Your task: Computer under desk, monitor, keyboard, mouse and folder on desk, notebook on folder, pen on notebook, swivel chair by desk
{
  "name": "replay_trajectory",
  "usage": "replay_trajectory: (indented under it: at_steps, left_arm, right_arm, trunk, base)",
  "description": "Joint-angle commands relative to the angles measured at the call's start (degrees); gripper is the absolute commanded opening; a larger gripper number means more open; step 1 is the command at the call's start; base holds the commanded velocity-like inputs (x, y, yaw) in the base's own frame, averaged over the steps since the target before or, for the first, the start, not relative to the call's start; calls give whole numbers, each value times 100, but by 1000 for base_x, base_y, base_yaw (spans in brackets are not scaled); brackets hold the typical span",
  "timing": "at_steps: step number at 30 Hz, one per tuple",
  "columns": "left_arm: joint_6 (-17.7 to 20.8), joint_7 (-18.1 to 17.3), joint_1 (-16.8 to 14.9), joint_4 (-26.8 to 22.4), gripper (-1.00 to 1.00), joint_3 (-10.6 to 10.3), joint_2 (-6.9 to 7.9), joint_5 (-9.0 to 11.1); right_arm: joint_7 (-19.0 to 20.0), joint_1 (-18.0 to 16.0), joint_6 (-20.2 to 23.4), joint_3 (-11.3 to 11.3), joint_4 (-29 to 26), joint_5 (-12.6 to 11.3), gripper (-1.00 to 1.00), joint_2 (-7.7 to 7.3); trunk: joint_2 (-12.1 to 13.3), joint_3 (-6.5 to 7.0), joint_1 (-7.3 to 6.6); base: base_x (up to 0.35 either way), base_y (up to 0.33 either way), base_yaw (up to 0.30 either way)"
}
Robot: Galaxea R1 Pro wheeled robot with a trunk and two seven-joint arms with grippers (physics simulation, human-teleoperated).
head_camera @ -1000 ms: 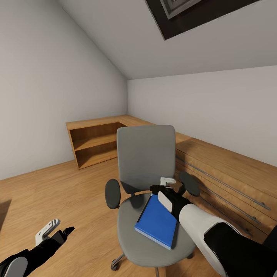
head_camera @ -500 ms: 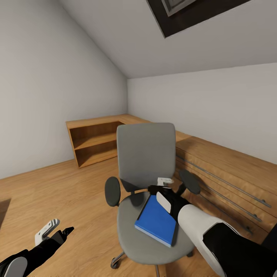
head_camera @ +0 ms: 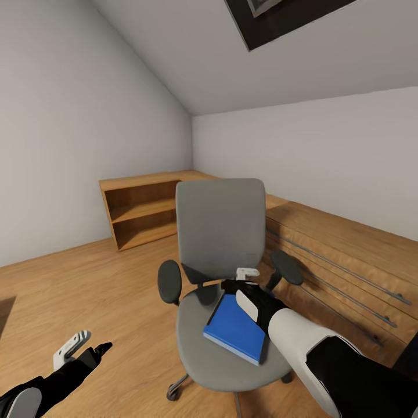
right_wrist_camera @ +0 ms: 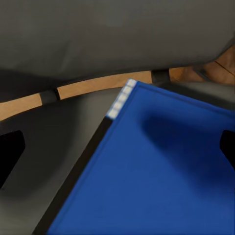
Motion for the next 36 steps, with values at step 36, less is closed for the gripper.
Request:
replay_trajectory:
  at_steps: [36]
  left_arm:
    - [2, 62, -3, -6, 100, 8, -1, 53]
  right_arm:
    - [-284, -5, 32, 42, -10, -14, 100, 0]
  trunk:
    - [-365, -168, 197]
  base:
    - [25, 23, 0]
